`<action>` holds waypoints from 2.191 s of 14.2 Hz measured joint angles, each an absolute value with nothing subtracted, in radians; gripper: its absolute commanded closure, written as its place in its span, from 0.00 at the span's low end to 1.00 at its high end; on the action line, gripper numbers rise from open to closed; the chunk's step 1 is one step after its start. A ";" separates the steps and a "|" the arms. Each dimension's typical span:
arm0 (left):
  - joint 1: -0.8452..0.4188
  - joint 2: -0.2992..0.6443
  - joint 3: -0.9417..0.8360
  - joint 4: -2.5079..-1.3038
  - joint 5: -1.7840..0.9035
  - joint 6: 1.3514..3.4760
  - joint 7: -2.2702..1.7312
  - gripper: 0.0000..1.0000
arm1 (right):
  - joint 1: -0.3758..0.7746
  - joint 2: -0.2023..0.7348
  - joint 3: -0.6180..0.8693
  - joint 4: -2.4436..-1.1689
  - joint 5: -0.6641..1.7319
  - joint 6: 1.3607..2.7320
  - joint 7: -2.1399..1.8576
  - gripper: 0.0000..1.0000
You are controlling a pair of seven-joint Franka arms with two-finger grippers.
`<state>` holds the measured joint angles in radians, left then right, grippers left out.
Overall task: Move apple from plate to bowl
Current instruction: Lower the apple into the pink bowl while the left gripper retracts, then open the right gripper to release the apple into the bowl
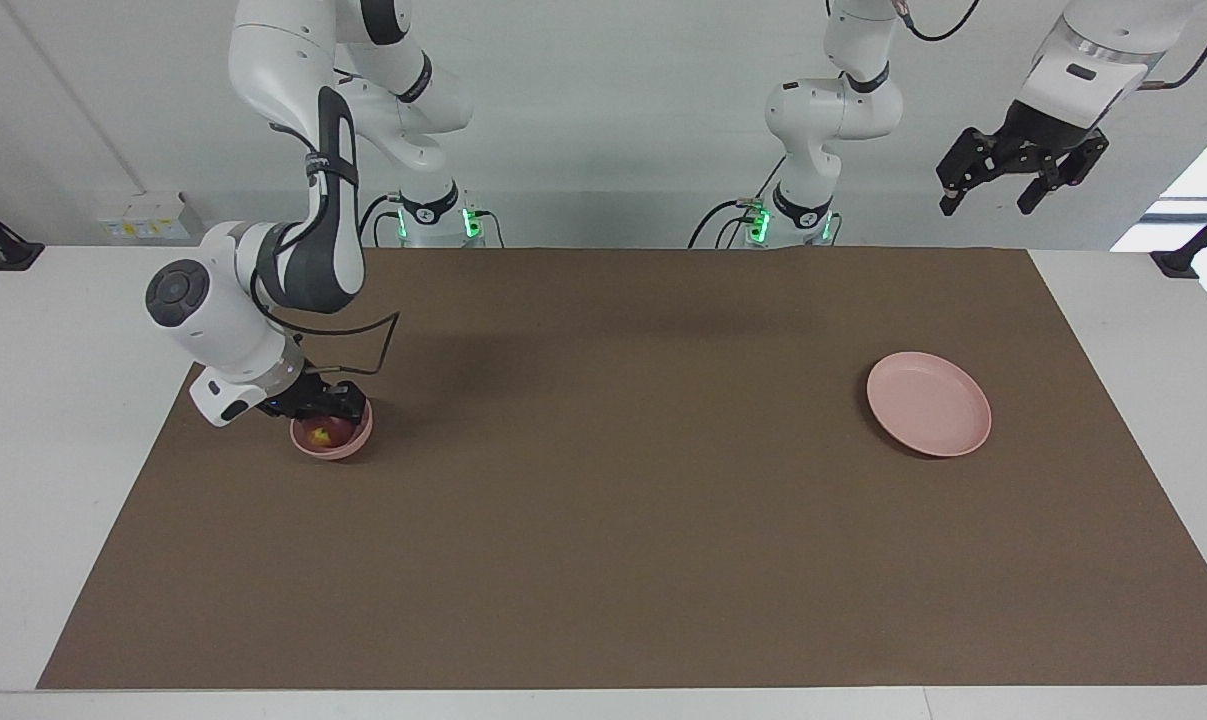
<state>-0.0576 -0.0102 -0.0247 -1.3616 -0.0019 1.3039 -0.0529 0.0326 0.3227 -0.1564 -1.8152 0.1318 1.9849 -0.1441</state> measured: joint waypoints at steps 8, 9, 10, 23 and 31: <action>-0.057 -0.011 -0.024 -1.363 -0.002 1.304 -0.053 0.00 | 0.030 0.326 -0.157 -1.848 0.132 2.024 -0.146 1.00; -0.057 -0.011 -0.024 -1.363 -0.002 1.304 -0.053 0.00 | 0.031 0.327 -0.157 -1.848 0.132 2.027 -0.146 1.00; -0.057 -0.011 -0.024 -1.363 -0.002 1.304 -0.053 0.00 | 0.031 0.328 -0.156 -1.849 0.132 2.027 -0.146 1.00; -0.057 -0.011 -0.024 -1.363 -0.002 1.304 -0.053 0.00 | 0.031 0.342 -0.157 -1.862 0.132 2.052 -0.146 0.36; -0.057 -0.011 -0.024 -1.363 -0.002 1.304 -0.053 0.00 | 0.030 0.343 -0.157 -1.862 0.132 2.053 -0.146 0.00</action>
